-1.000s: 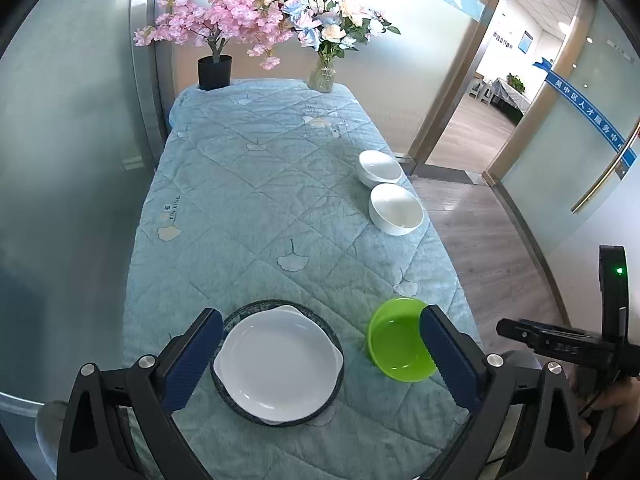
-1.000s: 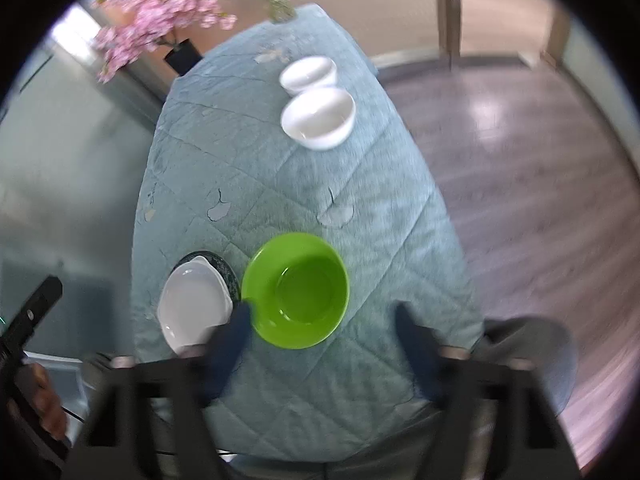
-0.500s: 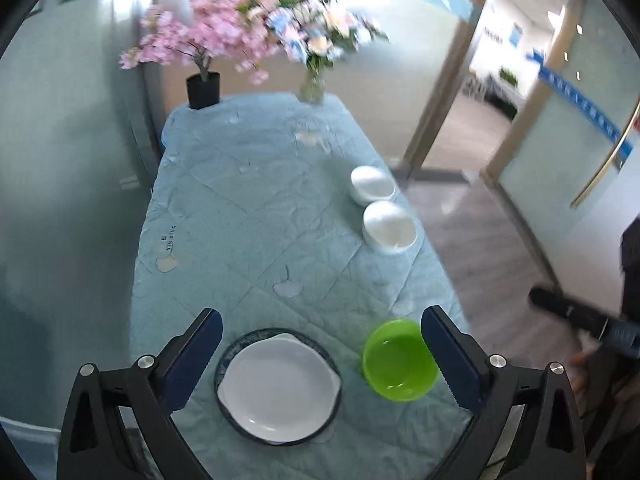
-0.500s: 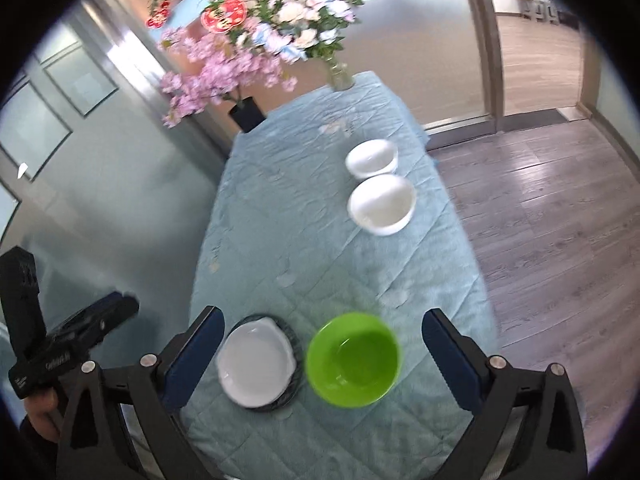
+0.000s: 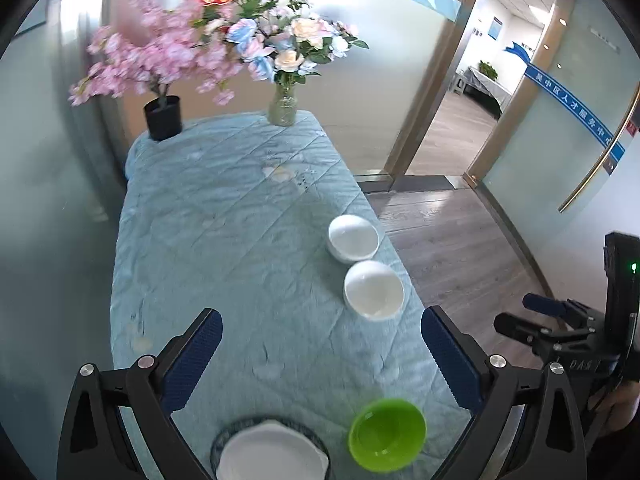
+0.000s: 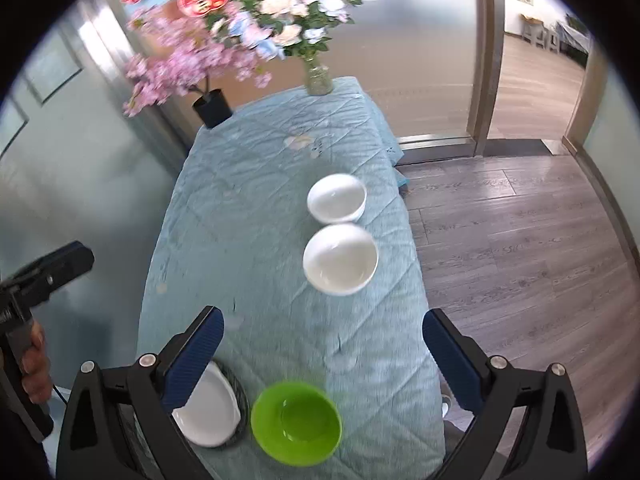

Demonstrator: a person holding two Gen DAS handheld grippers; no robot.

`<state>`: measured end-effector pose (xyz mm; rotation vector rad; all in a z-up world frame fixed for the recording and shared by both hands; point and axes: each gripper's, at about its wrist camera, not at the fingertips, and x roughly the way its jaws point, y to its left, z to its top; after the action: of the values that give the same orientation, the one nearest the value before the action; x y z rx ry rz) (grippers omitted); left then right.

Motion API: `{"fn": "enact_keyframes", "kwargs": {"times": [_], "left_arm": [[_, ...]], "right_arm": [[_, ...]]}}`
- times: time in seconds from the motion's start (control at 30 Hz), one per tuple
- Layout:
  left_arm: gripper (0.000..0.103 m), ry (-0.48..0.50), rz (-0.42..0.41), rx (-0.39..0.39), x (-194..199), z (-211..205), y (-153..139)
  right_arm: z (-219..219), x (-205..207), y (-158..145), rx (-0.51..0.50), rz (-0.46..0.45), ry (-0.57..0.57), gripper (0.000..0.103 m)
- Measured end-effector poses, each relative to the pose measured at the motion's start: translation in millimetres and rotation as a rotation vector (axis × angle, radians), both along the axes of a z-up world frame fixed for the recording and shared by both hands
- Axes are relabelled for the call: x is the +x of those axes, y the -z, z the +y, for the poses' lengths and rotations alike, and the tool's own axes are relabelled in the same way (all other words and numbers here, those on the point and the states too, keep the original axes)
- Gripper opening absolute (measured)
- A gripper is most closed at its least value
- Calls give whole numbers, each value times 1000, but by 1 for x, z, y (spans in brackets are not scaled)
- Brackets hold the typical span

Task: Organize plates and bowls
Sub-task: 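Raise the left tool and move it toward the white bowls, then close the left tool on the rim of the nearer white bowl and lift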

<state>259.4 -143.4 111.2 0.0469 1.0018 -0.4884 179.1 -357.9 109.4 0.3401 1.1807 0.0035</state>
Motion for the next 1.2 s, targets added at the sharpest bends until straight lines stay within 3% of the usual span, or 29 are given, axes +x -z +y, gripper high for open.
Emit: {"fn": "enact_keyframes", "kwargs": {"times": [0.17,0.47,0.53,0.6,0.67,0.77,0.83,0.9,1.0,1.07,1.13,1.2], "left_arm": [[100,36,47,14,52,-32,26],[100,106,206,38,120,-88,130],[99,115,245,31,128,-94,152],[95,120,291,5,138,-99,172],[90,131,332,-3,147,-107,193],[87,138,369,11,155,-119,222],[79,145,410,3,159,-124,241],[71,158,448,-4,161,-127,258],[56,189,483,13,161,-135,276],[46,206,503,16,160,-139,289],[40,205,512,18,160,-140,297],[26,198,532,10,161,-140,305]], "right_arm": [[-17,43,22,77,43,-32,102],[-26,91,108,41,154,-12,102],[-27,96,128,-23,180,-11,97],[-28,100,140,-64,183,-16,96],[-30,102,156,-24,201,-18,95],[-29,107,177,-14,243,-16,82],[-30,110,192,-28,288,-12,67],[-35,108,209,3,327,15,59],[-42,107,228,48,382,70,56],[-42,106,236,79,400,85,48],[-39,107,238,67,407,74,33],[-35,109,237,42,403,62,18]]}}
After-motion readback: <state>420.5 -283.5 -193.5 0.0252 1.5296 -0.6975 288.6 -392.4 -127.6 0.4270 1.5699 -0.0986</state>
